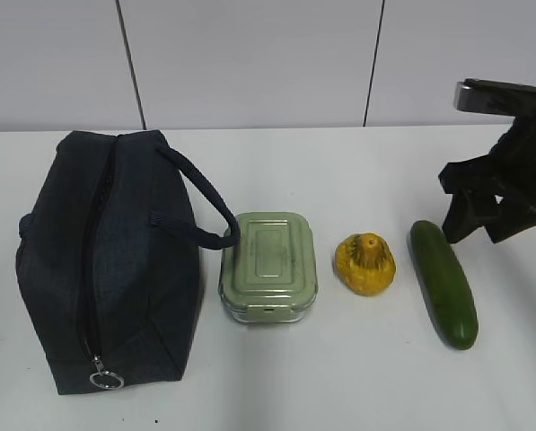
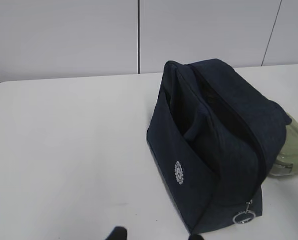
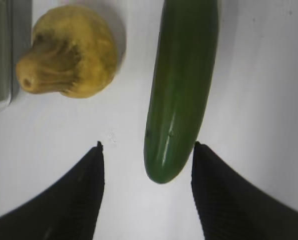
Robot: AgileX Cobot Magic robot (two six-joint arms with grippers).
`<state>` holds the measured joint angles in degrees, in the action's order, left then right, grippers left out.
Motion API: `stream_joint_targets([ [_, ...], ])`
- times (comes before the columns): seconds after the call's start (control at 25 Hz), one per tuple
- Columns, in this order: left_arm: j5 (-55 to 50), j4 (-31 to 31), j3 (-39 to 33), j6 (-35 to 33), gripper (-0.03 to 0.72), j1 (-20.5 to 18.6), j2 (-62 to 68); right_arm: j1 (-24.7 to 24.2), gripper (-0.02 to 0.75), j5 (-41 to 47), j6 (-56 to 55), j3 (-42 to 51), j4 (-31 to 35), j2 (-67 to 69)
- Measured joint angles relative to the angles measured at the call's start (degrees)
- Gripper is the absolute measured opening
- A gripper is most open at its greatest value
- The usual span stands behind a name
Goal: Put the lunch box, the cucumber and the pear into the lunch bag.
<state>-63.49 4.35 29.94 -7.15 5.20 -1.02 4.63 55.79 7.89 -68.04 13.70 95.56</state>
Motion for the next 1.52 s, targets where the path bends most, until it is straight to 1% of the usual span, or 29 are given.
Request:
stream_joint_targets([
  [0.2, 0.0, 0.0, 0.0, 0.0, 0.238, 0.0, 0.0, 1.9, 0.437, 0.6, -0.1, -4.9, -1.8, 6.5],
  [0.36, 0.0, 0.0, 0.0, 0.0, 0.238, 0.0, 0.0, 2.0, 0.437, 1.6, -1.9, -8.9, -4.4, 10.5],
  [0.52, 0.0, 0.0, 0.0, 0.0, 0.238, 0.0, 0.0, 2.0, 0.441, 2.9, -2.3, -12.7, -5.2, 14.1],
  [0.68, 0.0, 0.0, 0.0, 0.0, 0.238, 0.0, 0.0, 2.0, 0.493, 5.3, -2.4, -15.3, -6.6, 17.7],
  [0.8, 0.0, 0.0, 0.0, 0.0, 0.238, 0.0, 0.0, 2.0, 0.516, 5.8, -2.5, -16.3, -7.3, 19.7],
  [0.92, 0.0, 0.0, 0.0, 0.0, 0.238, 0.0, 0.0, 2.0, 0.521, 5.8, -3.2, -16.6, -7.5, 21.2],
  [1.44, 0.0, 0.0, 0.0, 0.0, 0.238, 0.0, 0.0, 2.0, 0.524, 5.6, -3.3, -17.2, -8.8, 27.4],
  [1.52, 0.0, 0.0, 0.0, 0.0, 0.238, 0.0, 0.0, 2.0, 0.513, 5.6, -3.4, -17.2, -8.9, 27.6],
])
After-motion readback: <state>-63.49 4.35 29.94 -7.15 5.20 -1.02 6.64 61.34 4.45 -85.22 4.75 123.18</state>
